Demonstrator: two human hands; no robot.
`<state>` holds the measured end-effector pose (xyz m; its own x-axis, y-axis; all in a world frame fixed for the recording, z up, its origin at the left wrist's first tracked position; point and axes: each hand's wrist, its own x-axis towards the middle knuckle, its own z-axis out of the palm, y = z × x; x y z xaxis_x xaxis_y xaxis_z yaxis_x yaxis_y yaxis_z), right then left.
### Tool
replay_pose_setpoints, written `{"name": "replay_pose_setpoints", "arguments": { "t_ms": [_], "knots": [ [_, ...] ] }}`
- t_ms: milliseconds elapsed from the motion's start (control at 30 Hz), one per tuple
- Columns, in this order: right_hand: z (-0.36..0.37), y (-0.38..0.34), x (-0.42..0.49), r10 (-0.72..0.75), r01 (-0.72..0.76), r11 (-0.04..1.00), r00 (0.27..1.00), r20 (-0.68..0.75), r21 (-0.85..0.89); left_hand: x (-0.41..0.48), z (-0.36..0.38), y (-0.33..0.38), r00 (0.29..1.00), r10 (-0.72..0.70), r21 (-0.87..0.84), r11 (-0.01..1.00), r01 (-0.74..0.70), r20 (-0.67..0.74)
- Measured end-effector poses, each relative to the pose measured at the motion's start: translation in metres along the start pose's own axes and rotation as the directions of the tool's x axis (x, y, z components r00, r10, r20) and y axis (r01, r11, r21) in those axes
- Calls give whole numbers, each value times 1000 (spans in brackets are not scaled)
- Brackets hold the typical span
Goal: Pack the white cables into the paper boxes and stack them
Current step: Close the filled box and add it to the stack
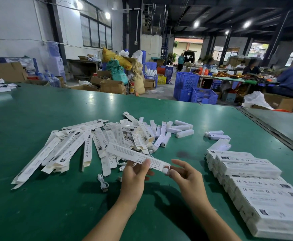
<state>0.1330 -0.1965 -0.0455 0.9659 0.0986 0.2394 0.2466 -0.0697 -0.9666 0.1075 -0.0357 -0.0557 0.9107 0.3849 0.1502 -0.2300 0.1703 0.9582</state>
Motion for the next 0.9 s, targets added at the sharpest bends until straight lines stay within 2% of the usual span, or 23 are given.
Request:
{"name": "replay_pose_setpoints", "arguments": {
  "t_ms": [167, 400, 533, 667, 767, 900],
  "knots": [
    [0, 0, 0, 24, -25, 997, 1000, 11, 70, -1, 1, -1, 999, -31, 20, 999, 31, 34],
    [1, 7, 2, 155, -179, 953, 981, 115, 243, -3, 1, -1, 999, -37, 12, 999, 37, 27],
    [1, 7, 3, 190, -202, 911, 979, 69, 359, -2, 0, 0, 999, -20, 30, 999, 19, 45],
    [2, 7, 3, 177, -165, 937, 984, -11, 308, -2, 2, 0, 998, -20, 35, 999, 19, 51],
    [3, 7, 1, 165, -162, 961, 986, 6, 223, -2, 2, -1, 999, -35, 27, 999, 34, 27],
    [8, 6, -3, 172, -182, 939, 983, 60, 292, 1, 0, 0, 997, -70, -35, 997, 68, -41]
  ]
}}
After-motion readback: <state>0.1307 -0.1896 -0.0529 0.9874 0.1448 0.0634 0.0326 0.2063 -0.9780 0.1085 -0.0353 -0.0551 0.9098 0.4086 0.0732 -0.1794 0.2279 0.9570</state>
